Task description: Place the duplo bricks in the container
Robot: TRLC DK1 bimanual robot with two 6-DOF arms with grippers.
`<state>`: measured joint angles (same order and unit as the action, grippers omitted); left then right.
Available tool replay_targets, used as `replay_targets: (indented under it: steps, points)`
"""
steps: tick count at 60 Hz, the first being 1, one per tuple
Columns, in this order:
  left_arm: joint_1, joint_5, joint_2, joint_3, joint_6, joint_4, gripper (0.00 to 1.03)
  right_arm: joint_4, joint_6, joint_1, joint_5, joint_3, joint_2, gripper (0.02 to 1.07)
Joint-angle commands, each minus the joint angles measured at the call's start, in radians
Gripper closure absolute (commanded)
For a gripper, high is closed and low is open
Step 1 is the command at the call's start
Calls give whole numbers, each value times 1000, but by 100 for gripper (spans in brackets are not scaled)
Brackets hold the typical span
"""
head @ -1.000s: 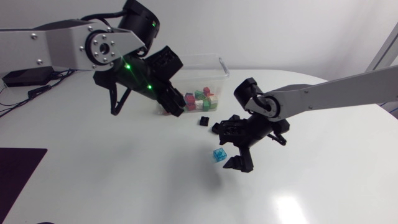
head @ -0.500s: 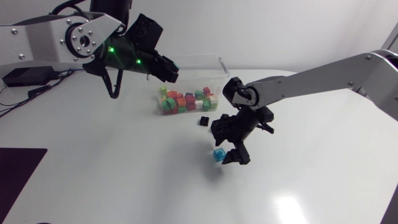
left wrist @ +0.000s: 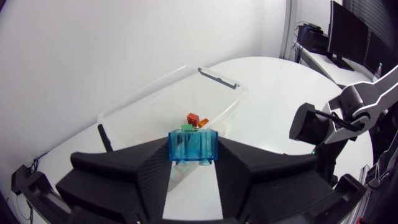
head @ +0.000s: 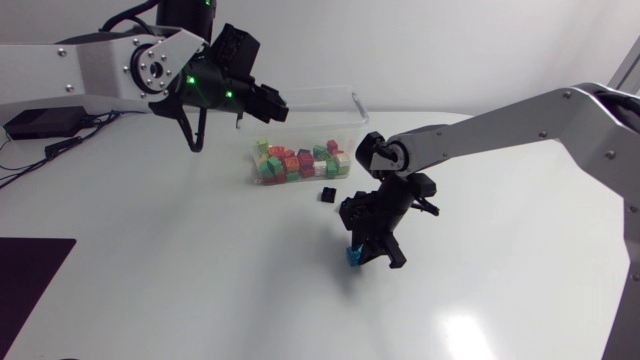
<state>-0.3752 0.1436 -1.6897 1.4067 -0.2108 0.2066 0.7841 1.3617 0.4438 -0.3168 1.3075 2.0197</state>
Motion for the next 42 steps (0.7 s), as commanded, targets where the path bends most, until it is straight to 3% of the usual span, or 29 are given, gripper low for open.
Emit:
replay_targets:
  steps: [1, 8, 17, 38, 42]
  points:
    - [12, -10, -45, 61, 31, -15, 80, 37, 2, -19, -21, 13, -36, 85]
    - [15, -16, -94, 144, 42, 14, 80, 90, -16, -47, -65, 27, -99, 85]
    - [29, -15, -199, 324, 57, 126, 79, 133, -55, -60, -117, 29, -191, 85]
    - [59, -16, -370, 543, 56, 191, 78, 147, -176, -24, -189, 45, -334, 85]
    - [64, -19, -404, 581, 57, 208, 71, 144, -213, -20, -202, 67, -343, 85]
